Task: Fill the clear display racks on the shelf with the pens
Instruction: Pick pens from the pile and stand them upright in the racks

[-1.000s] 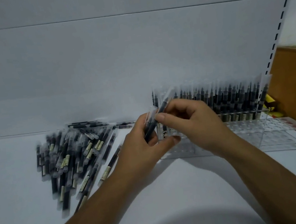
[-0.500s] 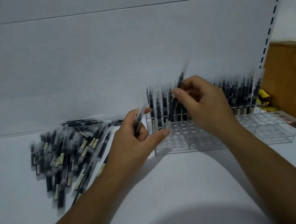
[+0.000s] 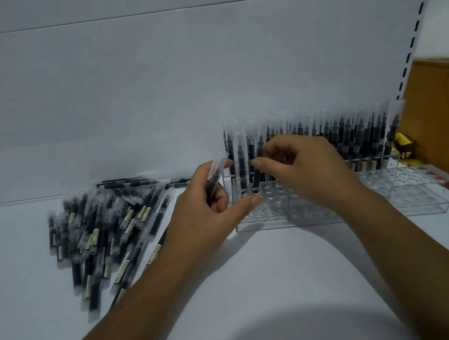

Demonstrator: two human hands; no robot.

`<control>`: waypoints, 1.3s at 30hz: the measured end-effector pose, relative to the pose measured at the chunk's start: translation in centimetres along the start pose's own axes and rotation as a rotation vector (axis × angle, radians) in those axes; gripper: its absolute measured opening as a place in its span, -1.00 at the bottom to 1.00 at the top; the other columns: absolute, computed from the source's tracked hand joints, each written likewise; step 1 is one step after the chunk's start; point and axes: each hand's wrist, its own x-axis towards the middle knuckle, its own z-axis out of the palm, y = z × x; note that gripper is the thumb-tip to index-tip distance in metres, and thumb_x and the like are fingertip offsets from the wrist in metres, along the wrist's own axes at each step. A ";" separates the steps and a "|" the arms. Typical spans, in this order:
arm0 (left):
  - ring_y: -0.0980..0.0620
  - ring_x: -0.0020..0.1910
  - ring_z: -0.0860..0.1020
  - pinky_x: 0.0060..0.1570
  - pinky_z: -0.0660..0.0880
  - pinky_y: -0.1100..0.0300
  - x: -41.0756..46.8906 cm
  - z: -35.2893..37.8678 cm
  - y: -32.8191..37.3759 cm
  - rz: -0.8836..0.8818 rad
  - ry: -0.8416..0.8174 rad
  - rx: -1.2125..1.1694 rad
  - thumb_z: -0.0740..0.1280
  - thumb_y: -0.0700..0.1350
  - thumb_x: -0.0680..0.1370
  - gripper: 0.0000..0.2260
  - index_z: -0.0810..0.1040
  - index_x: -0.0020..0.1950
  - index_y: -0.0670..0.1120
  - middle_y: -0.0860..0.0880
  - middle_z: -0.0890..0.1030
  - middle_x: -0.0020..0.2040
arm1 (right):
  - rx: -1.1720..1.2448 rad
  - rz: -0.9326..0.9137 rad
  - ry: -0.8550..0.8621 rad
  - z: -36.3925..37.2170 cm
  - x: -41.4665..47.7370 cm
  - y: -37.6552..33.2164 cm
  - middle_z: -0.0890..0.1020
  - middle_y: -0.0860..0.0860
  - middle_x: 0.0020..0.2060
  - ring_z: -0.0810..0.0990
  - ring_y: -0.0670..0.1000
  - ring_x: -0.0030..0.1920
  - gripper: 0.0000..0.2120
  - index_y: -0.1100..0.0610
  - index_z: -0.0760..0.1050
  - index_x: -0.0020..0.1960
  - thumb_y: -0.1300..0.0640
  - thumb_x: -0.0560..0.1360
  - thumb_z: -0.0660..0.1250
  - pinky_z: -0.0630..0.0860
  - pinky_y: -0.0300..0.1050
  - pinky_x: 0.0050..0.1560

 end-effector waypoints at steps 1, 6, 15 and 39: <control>0.21 -0.46 0.33 -0.42 0.36 0.37 0.0 0.1 0.0 0.002 -0.004 0.001 0.47 0.27 0.30 -0.49 0.43 0.20 0.28 0.16 0.37 -0.44 | 0.003 0.004 0.000 0.1 0.0 0.0 0.54 -0.20 -0.36 0.49 -0.19 -0.31 -0.85 -0.11 0.55 -0.15 -0.17 0.48 0.38 0.51 -0.11 -0.21; 0.20 -0.44 0.36 -0.40 0.38 0.35 0.0 0.1 -0.1 0.005 -0.014 0.004 0.47 0.27 0.30 -0.46 0.42 0.23 0.28 0.16 0.41 -0.40 | -0.019 0.024 0.031 0.6 0.0 -0.4 0.57 -0.19 -0.34 0.53 -0.18 -0.28 -0.84 -0.11 0.53 -0.17 -0.17 0.49 0.36 0.53 -0.11 -0.20; 0.15 -0.42 0.38 -0.36 0.41 0.21 0.0 0.3 -0.2 -0.008 -0.037 0.019 0.47 0.27 0.30 -0.46 0.41 0.24 0.29 0.15 0.44 -0.38 | -0.060 0.018 0.008 0.8 0.0 -0.4 0.50 -0.17 -0.42 0.44 -0.18 -0.37 -0.84 -0.11 0.48 -0.16 -0.12 0.56 0.30 0.33 -0.19 -0.31; 0.16 -0.31 0.54 -0.28 0.53 0.13 -0.2 0.4 0.5 -0.037 -0.044 0.000 0.45 0.22 0.32 -0.38 0.29 0.32 0.26 0.09 0.57 -0.27 | 0.457 -0.079 -0.302 -0.2 -1.3 -2.5 0.47 -0.07 -0.43 0.41 -0.15 -0.41 -0.92 -0.07 0.66 -0.07 -0.03 0.44 0.46 0.41 -0.30 -0.35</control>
